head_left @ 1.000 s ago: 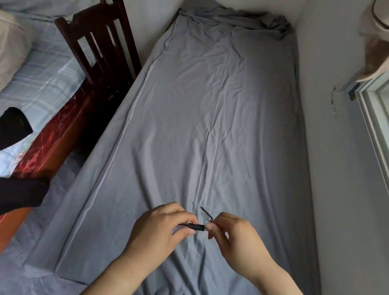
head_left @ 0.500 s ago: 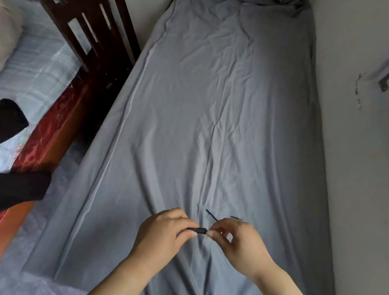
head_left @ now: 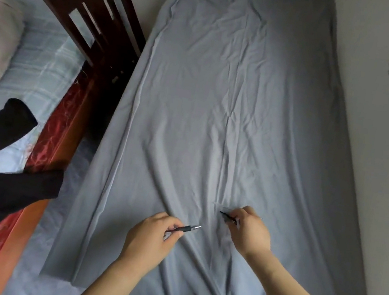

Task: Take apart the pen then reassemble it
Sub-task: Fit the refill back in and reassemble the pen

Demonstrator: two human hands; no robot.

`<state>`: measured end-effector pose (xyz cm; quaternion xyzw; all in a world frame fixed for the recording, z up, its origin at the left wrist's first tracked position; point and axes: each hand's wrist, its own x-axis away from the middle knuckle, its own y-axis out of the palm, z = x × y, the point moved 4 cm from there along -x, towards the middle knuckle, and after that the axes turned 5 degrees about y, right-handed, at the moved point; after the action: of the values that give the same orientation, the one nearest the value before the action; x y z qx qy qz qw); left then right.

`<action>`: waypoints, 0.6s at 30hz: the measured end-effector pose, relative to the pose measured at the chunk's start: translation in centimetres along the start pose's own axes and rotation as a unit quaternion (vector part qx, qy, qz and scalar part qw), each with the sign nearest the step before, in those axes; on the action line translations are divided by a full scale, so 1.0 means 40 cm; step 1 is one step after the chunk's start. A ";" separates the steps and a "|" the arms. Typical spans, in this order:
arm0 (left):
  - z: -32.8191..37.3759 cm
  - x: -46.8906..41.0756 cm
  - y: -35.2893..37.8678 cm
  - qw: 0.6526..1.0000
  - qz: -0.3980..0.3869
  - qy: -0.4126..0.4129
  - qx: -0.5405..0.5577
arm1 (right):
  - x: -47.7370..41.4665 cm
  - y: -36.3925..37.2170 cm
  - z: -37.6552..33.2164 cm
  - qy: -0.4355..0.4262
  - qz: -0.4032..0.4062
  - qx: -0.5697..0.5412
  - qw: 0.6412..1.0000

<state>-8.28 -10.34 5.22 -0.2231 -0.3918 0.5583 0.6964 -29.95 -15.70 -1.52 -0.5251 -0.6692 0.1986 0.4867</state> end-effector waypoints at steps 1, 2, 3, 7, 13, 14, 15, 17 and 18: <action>-0.003 0.004 -0.005 1.000 -0.002 0.002 0.005 | 0.007 0.001 -0.004 -0.005 -0.004 0.000 1.000; -0.004 0.007 -0.011 1.000 -0.004 0.007 0.006 | 0.017 -0.003 -0.010 -0.012 -0.009 -0.003 1.000; -0.001 0.009 -0.018 1.000 -0.004 0.014 0.005 | 0.030 -0.011 -0.017 -0.020 -0.014 -0.012 1.000; 0.036 0.008 -0.046 0.998 -0.003 0.059 0.000 | 0.114 -0.076 -0.055 -0.056 0.002 -0.084 0.995; 0.130 0.005 -0.085 0.987 -0.013 0.157 -0.017 | 0.251 -0.196 -0.088 -0.095 0.079 -0.124 0.985; 0.145 0.008 -0.092 0.985 -0.011 0.174 -0.020 | 0.269 -0.210 -0.088 -0.095 0.088 -0.126 0.984; 0.160 0.012 -0.098 0.982 -0.011 0.188 -0.022 | 0.286 -0.224 -0.090 -0.098 0.097 -0.125 0.983; 0.187 0.023 -0.108 0.976 -0.015 0.214 -0.024 | 0.317 -0.245 -0.094 -0.108 0.113 -0.120 0.980; 0.199 0.029 -0.111 0.974 -0.018 0.225 -0.023 | 0.330 -0.255 -0.096 -0.111 0.121 -0.119 0.979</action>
<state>-11.84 -11.48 13.62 -0.3524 -0.2415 0.4721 0.7711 -31.50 -8.57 13.98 -0.6306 -0.6697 0.2323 0.3161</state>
